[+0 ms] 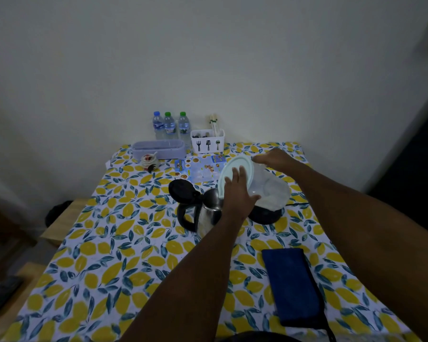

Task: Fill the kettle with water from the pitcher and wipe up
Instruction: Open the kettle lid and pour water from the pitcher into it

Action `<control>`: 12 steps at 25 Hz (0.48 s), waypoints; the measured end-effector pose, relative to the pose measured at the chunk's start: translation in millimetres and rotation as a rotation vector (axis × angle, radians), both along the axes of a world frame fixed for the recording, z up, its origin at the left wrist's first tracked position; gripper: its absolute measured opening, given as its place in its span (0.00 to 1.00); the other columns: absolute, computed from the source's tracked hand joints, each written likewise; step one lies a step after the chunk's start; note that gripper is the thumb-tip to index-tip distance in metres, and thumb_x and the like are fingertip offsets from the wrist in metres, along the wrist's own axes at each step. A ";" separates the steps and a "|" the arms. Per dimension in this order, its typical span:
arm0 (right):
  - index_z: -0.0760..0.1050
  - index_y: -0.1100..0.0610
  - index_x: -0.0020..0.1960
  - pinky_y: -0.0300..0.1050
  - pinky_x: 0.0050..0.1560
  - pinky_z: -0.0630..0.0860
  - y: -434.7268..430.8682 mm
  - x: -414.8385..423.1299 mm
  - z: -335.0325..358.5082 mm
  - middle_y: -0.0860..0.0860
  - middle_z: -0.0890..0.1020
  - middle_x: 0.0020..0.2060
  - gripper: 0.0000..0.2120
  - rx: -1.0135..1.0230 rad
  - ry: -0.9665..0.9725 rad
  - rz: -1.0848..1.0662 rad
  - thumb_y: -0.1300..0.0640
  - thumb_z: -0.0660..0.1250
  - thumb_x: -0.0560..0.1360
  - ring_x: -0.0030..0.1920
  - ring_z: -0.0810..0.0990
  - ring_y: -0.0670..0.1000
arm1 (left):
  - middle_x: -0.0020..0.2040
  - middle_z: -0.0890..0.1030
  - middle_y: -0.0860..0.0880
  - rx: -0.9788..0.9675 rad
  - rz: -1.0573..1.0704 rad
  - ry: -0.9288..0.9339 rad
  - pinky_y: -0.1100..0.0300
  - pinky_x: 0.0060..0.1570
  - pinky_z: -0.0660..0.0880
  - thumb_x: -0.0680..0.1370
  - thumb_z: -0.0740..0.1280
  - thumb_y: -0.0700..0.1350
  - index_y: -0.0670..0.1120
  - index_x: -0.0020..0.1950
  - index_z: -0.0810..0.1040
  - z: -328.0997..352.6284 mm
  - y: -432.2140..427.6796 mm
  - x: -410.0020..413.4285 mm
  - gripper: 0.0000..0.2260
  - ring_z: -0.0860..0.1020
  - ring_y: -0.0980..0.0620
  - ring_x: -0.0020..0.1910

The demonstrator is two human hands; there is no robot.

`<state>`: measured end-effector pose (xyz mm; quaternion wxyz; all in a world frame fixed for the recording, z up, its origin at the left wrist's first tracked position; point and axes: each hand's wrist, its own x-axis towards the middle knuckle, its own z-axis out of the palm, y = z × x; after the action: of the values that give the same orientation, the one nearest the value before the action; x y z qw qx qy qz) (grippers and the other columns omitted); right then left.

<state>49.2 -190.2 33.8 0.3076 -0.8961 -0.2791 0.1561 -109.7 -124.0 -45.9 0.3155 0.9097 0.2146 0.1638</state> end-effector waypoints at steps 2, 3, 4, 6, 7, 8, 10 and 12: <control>0.63 0.56 0.28 0.47 0.38 0.64 2.4 -0.9 2.3 0.53 0.67 0.27 0.25 -0.023 -0.014 0.020 0.42 0.71 0.71 0.31 0.69 0.52 | 0.79 0.53 0.40 -0.007 0.012 -0.010 0.43 0.76 0.52 0.72 0.74 0.52 0.42 0.78 0.46 0.7 0.3 -0.6 0.47 0.53 0.35 0.77; 0.64 0.56 0.27 0.47 0.36 0.63 3.5 -0.7 3.2 0.53 0.67 0.27 0.25 -0.033 -0.018 0.026 0.41 0.71 0.71 0.30 0.69 0.52 | 0.79 0.53 0.40 -0.014 0.018 -0.013 0.42 0.75 0.53 0.71 0.74 0.52 0.42 0.78 0.46 1.1 0.7 -1.0 0.47 0.53 0.35 0.77; 0.64 0.56 0.27 0.47 0.35 0.63 4.1 -0.3 4.1 0.53 0.68 0.27 0.26 -0.038 -0.020 0.029 0.41 0.71 0.70 0.30 0.69 0.52 | 0.79 0.53 0.40 -0.016 0.022 -0.015 0.42 0.75 0.54 0.71 0.74 0.52 0.42 0.78 0.46 1.5 0.9 -1.4 0.47 0.53 0.34 0.77; 0.66 0.58 0.29 0.47 0.36 0.64 5.1 -0.1 5.8 0.55 0.69 0.28 0.25 -0.039 -0.023 0.028 0.41 0.71 0.70 0.31 0.70 0.53 | 0.79 0.53 0.39 -0.010 0.025 -0.016 0.41 0.74 0.55 0.71 0.74 0.52 0.42 0.78 0.46 2.9 1.6 -1.8 0.47 0.54 0.34 0.76; 0.67 0.58 0.31 0.47 0.37 0.64 5.5 -0.1 6.5 0.56 0.70 0.30 0.24 -0.037 -0.023 0.034 0.41 0.71 0.70 0.33 0.70 0.53 | 0.79 0.54 0.39 -0.007 0.025 -0.014 0.42 0.74 0.55 0.71 0.74 0.52 0.42 0.78 0.46 3.4 2.4 -1.8 0.47 0.54 0.34 0.76; 0.68 0.58 0.32 0.47 0.38 0.65 6.1 -0.3 6.9 0.57 0.71 0.32 0.23 -0.033 -0.022 0.041 0.41 0.71 0.70 0.34 0.71 0.53 | 0.79 0.54 0.39 -0.005 0.025 -0.012 0.42 0.74 0.55 0.71 0.74 0.52 0.42 0.78 0.46 3.8 3.4 -1.7 0.47 0.54 0.34 0.76; 0.68 0.57 0.29 0.47 0.38 0.65 6.8 -0.4 7.5 0.56 0.72 0.32 0.23 -0.023 -0.023 0.054 0.42 0.71 0.70 0.33 0.71 0.52 | 0.79 0.54 0.39 -0.009 0.028 -0.011 0.41 0.74 0.56 0.71 0.74 0.52 0.42 0.78 0.46 4.1 4.1 -1.9 0.47 0.54 0.33 0.76; 0.69 0.54 0.26 0.47 0.36 0.65 7.6 -1.2 7.7 0.54 0.72 0.30 0.23 -0.028 -0.034 0.062 0.42 0.71 0.71 0.32 0.71 0.51 | 0.79 0.53 0.40 -0.023 0.031 -0.010 0.41 0.74 0.56 0.72 0.74 0.52 0.43 0.79 0.46 3.0 3.9 -3.0 0.47 0.53 0.33 0.76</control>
<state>48.0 -182.6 41.5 0.2852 -0.8938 -0.3099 0.1542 -112.6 -120.1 -42.9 0.3246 0.9017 0.2290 0.1707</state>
